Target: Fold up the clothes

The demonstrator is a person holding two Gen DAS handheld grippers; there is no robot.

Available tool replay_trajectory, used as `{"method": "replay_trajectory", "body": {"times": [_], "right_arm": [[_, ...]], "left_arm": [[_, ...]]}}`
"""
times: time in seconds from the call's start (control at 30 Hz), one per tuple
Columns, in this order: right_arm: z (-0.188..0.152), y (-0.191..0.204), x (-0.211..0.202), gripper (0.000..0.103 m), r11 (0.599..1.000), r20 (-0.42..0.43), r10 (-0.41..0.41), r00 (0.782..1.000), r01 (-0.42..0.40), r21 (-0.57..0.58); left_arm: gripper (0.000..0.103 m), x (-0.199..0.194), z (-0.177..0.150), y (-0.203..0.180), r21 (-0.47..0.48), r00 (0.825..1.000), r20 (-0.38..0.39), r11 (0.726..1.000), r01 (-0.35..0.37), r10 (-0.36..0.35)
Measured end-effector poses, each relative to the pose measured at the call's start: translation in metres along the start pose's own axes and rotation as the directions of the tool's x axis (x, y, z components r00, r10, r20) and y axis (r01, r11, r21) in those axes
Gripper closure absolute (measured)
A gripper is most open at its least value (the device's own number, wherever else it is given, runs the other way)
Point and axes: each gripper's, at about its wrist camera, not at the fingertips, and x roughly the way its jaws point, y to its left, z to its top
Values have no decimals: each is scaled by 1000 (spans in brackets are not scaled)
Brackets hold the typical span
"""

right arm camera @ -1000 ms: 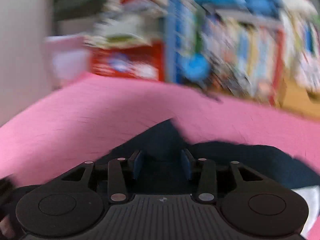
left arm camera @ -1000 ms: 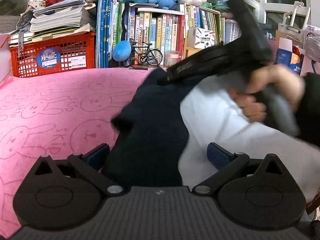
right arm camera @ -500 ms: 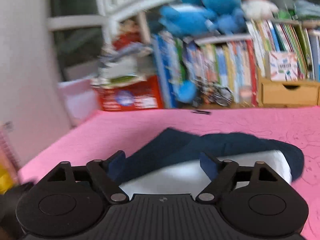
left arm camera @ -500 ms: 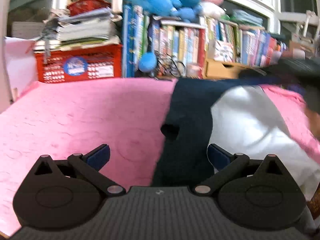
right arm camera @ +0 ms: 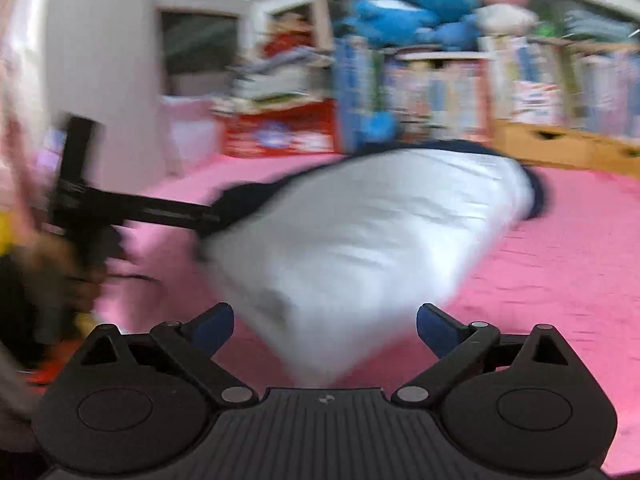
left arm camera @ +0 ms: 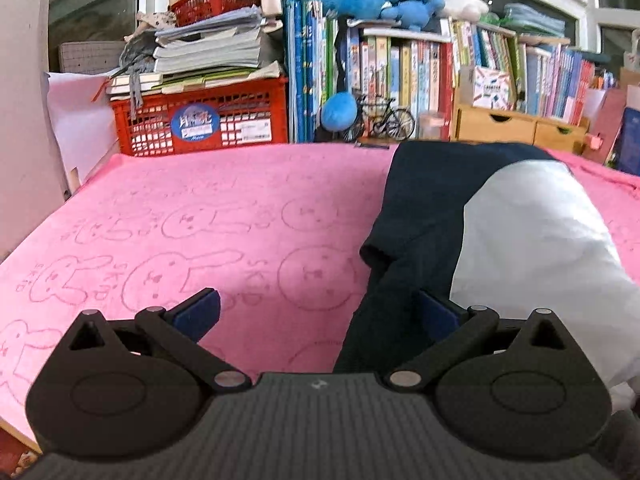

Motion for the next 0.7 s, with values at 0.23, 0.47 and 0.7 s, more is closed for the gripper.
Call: {"method": "replay_trajectory", "body": {"times": [0.23,0.47,0.7], "right_arm": [[-7,-23,4,0,962,14,-267,963,268,-45],[9,-83,13,0,853,37,-516,856,517,-69],[-3,-95,-21,0,968,-9,-251,968,250,-36]], "left_arm": [[0,-2,-9,-8,-12,997,-46,998,62,-62],[0,2,-21,-50,46,970,-74,971,236,-232],[0,-8,-27,-54,122,971,-74,964,235,-227]]}}
